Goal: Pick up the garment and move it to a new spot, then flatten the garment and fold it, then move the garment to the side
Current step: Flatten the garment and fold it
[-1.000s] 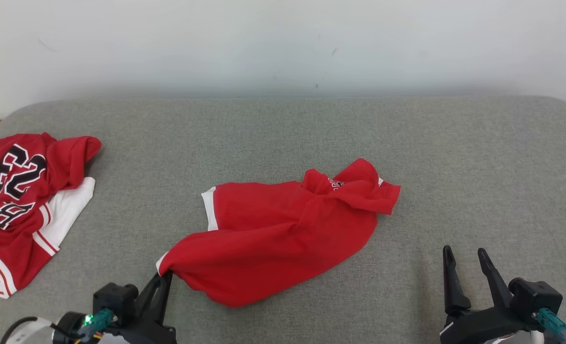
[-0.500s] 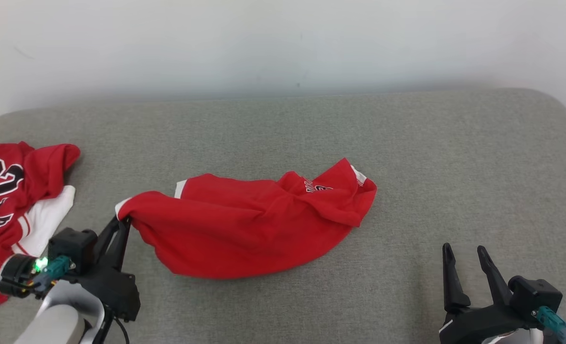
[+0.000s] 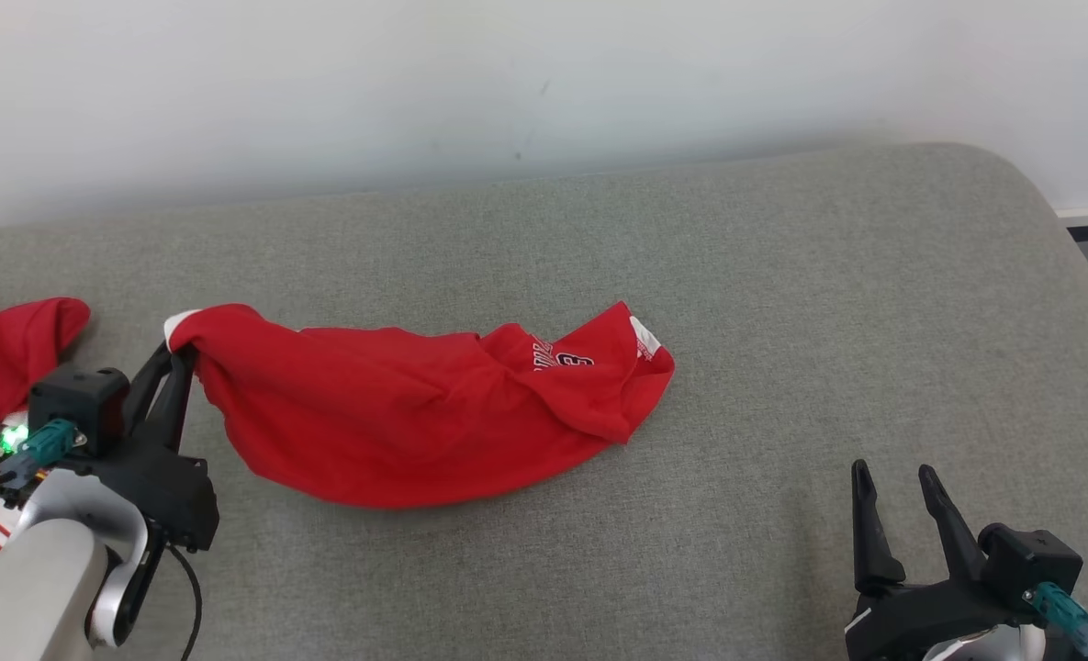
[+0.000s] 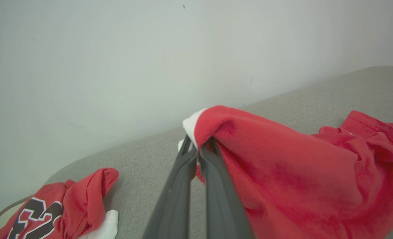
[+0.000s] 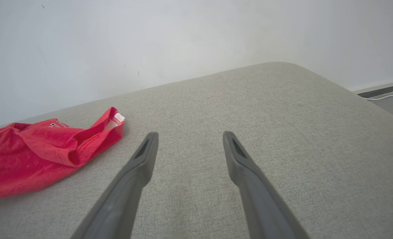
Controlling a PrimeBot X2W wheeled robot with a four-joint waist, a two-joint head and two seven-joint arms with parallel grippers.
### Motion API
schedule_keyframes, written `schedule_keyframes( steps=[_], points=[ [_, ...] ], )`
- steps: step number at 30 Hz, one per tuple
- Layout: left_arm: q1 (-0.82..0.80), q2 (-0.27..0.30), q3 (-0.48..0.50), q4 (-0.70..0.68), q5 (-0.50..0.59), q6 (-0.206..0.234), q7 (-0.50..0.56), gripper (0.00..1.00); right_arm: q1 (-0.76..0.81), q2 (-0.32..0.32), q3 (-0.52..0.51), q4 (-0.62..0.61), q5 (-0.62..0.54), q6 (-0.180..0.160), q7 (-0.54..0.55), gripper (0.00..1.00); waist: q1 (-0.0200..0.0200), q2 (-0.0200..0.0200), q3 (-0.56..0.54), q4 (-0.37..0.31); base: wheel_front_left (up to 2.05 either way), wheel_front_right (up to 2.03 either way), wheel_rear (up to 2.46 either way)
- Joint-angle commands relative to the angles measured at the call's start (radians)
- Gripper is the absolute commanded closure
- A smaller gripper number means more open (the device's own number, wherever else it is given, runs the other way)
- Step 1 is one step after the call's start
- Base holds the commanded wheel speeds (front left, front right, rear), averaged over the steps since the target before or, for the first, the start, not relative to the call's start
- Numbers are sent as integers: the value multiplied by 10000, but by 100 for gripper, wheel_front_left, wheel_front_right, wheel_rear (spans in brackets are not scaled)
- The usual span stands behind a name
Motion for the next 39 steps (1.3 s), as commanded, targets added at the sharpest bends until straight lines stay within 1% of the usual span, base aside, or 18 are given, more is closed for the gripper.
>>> schedule_keyframes(
  steps=[1,4,8,9,10,13,17,21,25,31,34,39],
  points=[
    [-10,24,-44,107,11,-72,33,100,-62,-8,17,-7,12,4,-32,0,0,0,49,-55,0,0,0],
    [164,-114,-140,525,-206,-213,68,100,-117,13,45,1,14,4,-43,0,0,0,112,-104,0,0,0],
    [341,-356,-206,1232,-369,-386,-172,100,-141,32,79,45,21,4,-80,0,0,0,154,-150,0,0,0],
    [374,-408,-230,1411,-404,-432,-243,53,-151,38,80,60,20,4,-88,0,0,0,154,-152,0,0,0],
    [414,-473,-247,1562,-449,-464,-313,0,-157,40,76,75,19,4,-99,0,0,0,146,-149,0,0,0],
    [578,-653,-256,1859,-543,-503,-614,0,-116,43,25,135,17,4,-100,0,0,0,81,-103,0,0,0],
    [1026,-972,-234,1865,-721,-404,-1033,0,-10,17,-45,205,27,4,-95,0,0,0,-96,37,0,0,0],
    [1549,-1253,-112,1481,-641,57,-1388,0,81,23,-49,181,23,4,-64,0,0,0,-243,266,0,0,0],
    [2065,-1502,135,812,-426,548,-1572,0,139,37,-68,112,27,4,-27,0,0,0,-287,506,0,0,0],
    [2926,-1870,744,-343,144,1079,-1628,0,201,35,-53,94,34,4,2,0,0,0,-312,809,0,0,0],
    [3277,-1997,992,-589,332,1143,-1624,0,217,42,-63,87,32,4,8,0,0,0,-319,894,0,0,0],
    [3916,-2429,1824,-1191,831,1175,-1627,0,207,41,-30,80,34,4,37,0,0,0,-323,1089,0,0,0]
  ],
)
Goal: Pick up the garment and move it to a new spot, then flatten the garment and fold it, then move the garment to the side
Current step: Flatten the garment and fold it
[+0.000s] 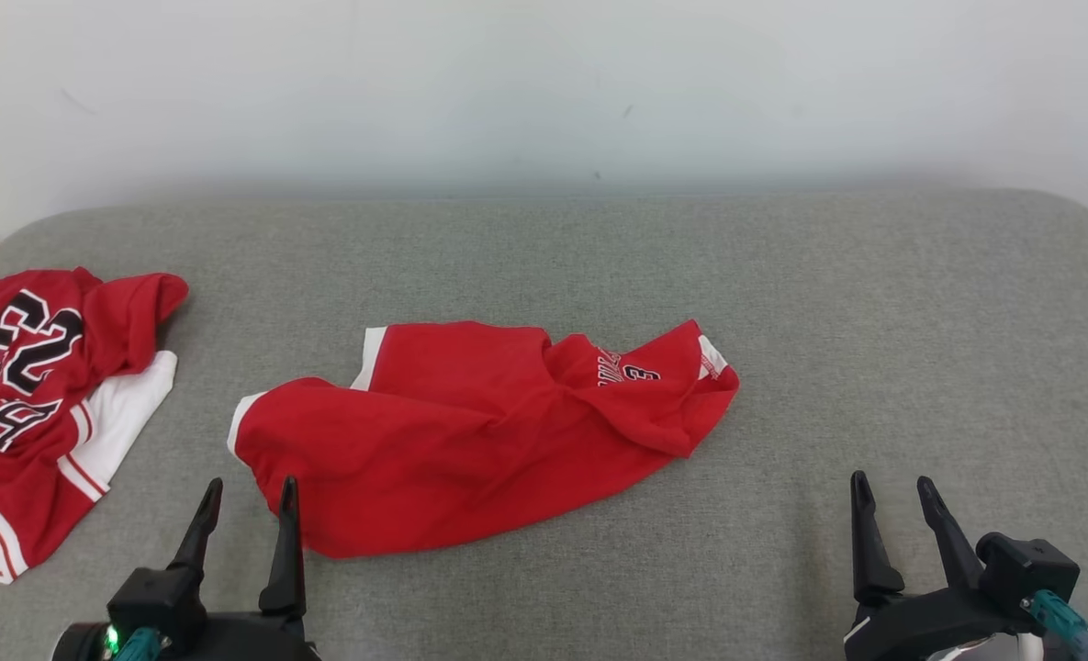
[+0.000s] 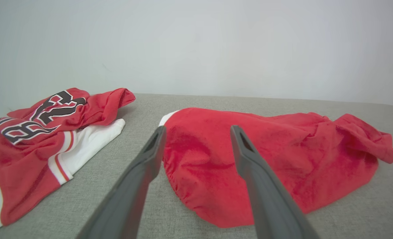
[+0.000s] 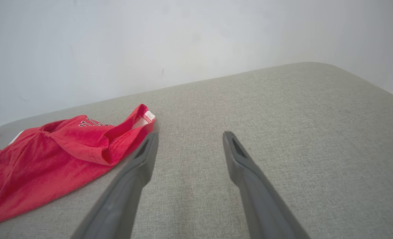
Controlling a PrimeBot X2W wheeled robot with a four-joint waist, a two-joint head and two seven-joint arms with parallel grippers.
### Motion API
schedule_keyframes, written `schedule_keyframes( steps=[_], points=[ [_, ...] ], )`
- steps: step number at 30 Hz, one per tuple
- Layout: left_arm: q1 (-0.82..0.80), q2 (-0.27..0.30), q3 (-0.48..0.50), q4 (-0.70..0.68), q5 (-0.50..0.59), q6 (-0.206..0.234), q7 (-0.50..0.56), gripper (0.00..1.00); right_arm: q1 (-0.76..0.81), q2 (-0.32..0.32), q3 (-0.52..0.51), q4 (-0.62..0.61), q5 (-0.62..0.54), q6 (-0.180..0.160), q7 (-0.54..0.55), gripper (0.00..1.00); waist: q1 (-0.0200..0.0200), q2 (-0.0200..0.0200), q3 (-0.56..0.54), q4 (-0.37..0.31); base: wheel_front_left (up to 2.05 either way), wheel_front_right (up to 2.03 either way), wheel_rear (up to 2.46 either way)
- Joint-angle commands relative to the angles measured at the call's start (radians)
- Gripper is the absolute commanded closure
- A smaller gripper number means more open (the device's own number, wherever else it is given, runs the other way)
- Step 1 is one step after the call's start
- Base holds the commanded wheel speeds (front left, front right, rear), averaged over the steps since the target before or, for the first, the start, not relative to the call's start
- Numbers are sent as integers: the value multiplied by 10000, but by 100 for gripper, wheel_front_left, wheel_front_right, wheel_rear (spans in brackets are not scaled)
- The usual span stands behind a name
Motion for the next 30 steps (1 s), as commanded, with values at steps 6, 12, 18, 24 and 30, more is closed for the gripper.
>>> schedule_keyframes(
  steps=[6,12,18,24,30],
  points=[
    [802,-453,797,-512,758,-135,-41,0,109,-27,46,4,37,4,10,0,0,0,-9,269,0,0,0],
    [995,-924,1309,-560,1209,-558,-43,0,49,-84,85,17,74,4,61,0,0,0,-37,551,0,0,0],
    [1090,-1299,1671,-425,1575,-909,-42,0,-136,-235,470,55,255,4,181,0,0,0,-88,761,0,0,0],
    [944,-1641,1931,-307,1843,-1249,-42,0,-913,-696,1460,247,863,4,645,0,0,0,-9,885,0,0,0],
    [763,-1997,1994,-173,2059,-1591,-43,0,-2316,-1063,2848,1072,1201,4,1099,0,0,0,131,1132,0,0,0]
  ],
)
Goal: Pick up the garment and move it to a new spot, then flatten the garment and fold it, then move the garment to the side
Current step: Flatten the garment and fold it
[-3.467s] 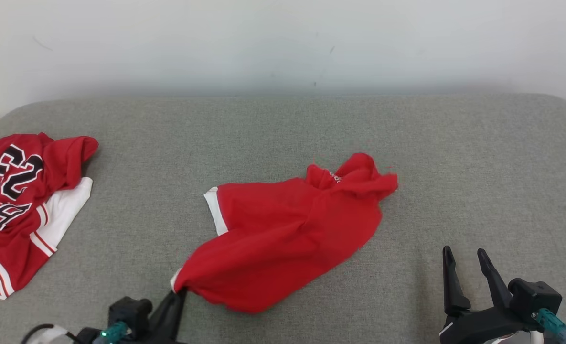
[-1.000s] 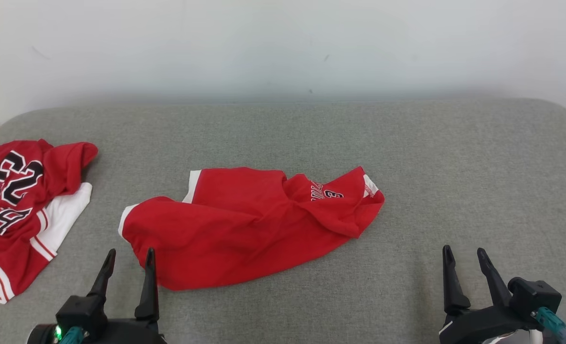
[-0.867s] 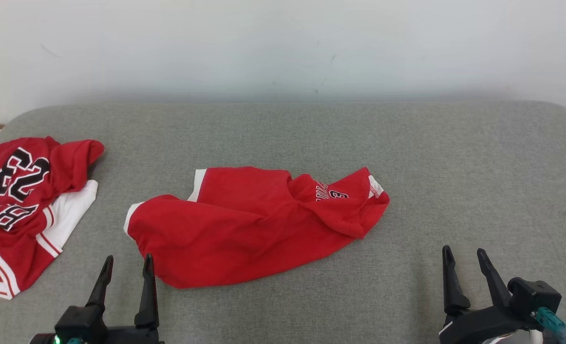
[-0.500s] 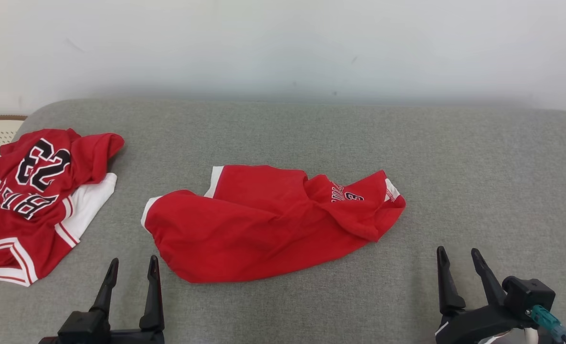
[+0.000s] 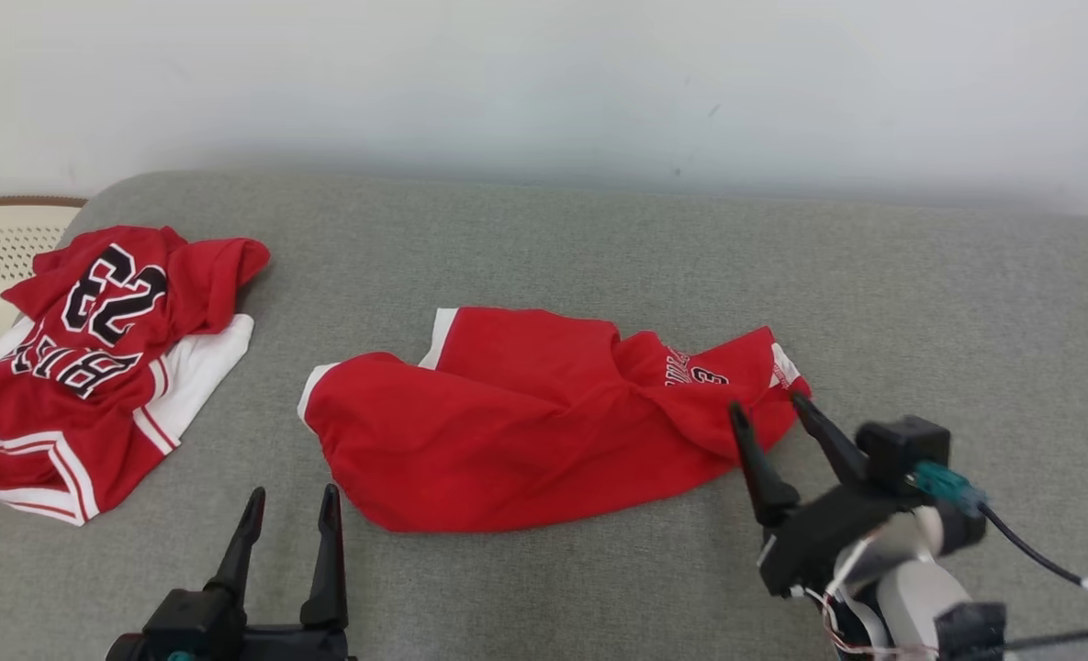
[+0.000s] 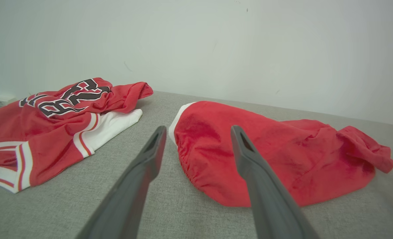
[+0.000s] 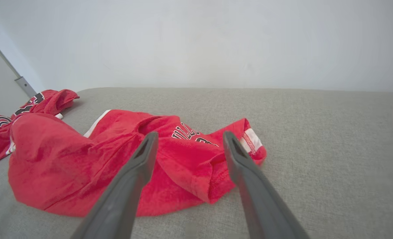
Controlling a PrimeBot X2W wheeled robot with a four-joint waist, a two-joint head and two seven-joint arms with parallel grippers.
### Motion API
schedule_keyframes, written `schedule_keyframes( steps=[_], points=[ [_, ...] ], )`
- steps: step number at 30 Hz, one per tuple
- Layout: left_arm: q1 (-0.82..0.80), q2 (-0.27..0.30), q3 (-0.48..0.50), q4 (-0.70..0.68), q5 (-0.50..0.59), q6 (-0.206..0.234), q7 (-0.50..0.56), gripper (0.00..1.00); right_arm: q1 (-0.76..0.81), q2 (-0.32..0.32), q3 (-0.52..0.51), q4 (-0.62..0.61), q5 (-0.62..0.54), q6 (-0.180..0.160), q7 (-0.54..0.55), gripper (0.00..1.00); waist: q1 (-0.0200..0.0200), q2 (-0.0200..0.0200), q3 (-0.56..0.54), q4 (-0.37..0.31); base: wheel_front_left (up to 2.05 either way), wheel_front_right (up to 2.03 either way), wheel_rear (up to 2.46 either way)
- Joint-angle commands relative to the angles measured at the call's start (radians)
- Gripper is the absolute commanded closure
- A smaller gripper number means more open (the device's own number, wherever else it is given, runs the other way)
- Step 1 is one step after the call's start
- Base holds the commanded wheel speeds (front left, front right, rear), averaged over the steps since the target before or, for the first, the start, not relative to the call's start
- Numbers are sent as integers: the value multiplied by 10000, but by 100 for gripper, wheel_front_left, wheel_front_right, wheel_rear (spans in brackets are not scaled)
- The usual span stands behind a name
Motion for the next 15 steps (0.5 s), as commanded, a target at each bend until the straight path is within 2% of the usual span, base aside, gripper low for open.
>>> schedule_keyframes(
  steps=[1,7,15],
  points=[
    [-104,-102,38,102,154,-127,-41,0,-507,-44,416,320,145,4,113,0,0,0,80,180,0,0,0],
    [-226,-364,26,270,218,-381,-41,0,-1878,-36,1589,1685,609,4,316,0,0,0,131,635,0,0,0],
    [-303,-522,-66,457,207,-559,-39,0,-3135,-58,2515,3524,1272,4,377,0,0,0,155,1223,0,0,0]
  ],
)
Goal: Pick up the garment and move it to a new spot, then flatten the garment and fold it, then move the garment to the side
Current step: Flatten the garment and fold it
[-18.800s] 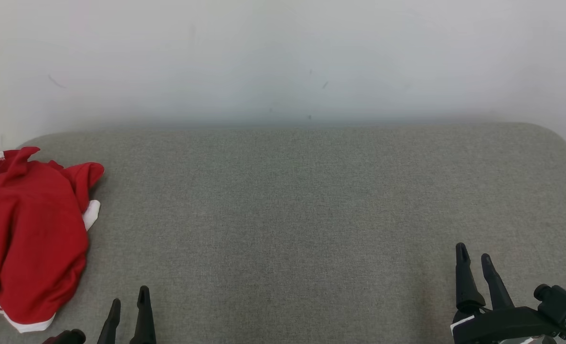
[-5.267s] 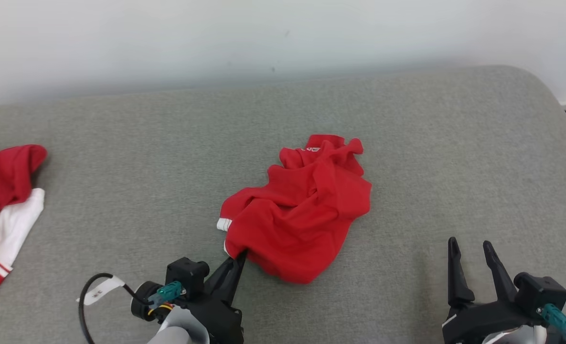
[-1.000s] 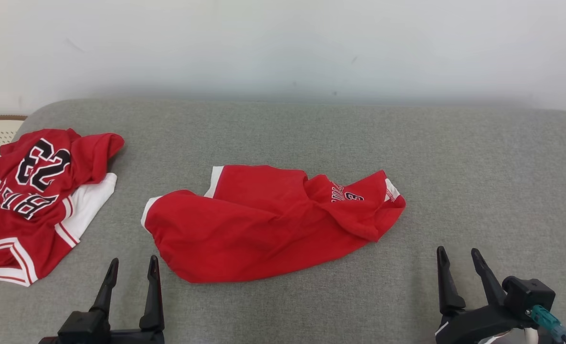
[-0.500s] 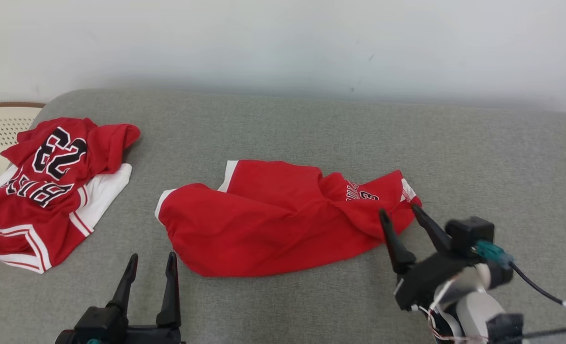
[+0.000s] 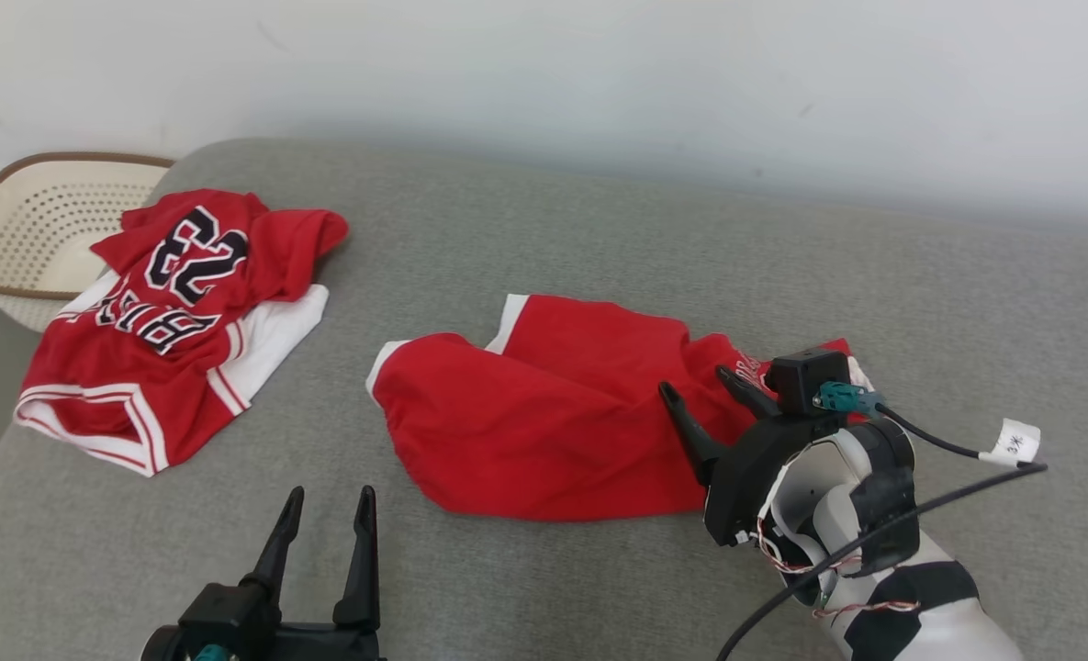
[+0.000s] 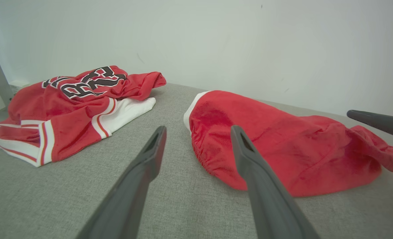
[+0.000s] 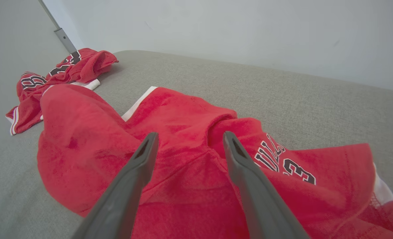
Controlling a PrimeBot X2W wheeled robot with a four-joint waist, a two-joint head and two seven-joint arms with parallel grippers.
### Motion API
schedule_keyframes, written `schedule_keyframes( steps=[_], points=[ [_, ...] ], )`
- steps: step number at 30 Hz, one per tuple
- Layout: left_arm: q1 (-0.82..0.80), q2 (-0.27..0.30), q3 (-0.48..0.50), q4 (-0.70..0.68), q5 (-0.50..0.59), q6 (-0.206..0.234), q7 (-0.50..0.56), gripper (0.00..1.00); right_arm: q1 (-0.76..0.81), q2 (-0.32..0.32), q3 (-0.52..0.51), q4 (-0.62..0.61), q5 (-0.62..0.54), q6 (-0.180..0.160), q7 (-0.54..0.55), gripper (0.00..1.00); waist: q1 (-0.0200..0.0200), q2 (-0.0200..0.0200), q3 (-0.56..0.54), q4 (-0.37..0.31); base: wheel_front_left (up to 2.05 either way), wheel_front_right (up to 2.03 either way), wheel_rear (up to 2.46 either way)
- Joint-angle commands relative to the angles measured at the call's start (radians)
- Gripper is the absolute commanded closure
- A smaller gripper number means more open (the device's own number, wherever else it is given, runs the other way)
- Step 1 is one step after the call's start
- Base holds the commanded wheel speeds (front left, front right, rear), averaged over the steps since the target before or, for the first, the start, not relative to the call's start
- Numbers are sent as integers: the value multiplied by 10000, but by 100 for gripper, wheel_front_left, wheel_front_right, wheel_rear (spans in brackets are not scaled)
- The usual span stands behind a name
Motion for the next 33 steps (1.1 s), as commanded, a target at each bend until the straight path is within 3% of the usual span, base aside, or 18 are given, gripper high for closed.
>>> schedule_keyframes(
  steps=[1,11,12,13,14,20,26,33],
  points=[
    [-77,-9,-23,47,-45,-46,-38,0,-204,-61,137,266,168,4,-29,0,0,-1,25,272,0,0,0],
    [-121,-58,-318,79,-291,49,-38,0,-1363,-210,1377,2692,1045,4,173,0,0,-1,98,889,0,0,0],
    [-111,-57,-344,74,-331,82,-38,0,-1438,-221,1491,2853,1096,4,194,57,0,-1,99,915,0,0,0],
    [-104,-58,-365,71,-369,95,-38,0,-1511,-242,1593,2979,1155,4,159,93,0,-1,102,937,0,0,0],
    [-100,-58,-376,69,-383,106,-38,0,-1561,-262,1677,3078,1233,4,92,100,0,-1,104,953,0,0,0],
    [10,-60,-323,40,-470,220,-38,0,-1809,-436,1995,3459,1605,4,-612,100,0,-1,81,855,0,0,0],
    [133,-60,-246,44,-481,235,-38,0,-1774,-698,1728,3320,1834,3,-2089,100,0,-1,11,562,0,0,0],
    [258,-60,-224,107,-506,244,-38,0,-1068,-1287,563,2045,1687,3,-2472,100,0,-1,-120,134,0,0,0]
  ],
)
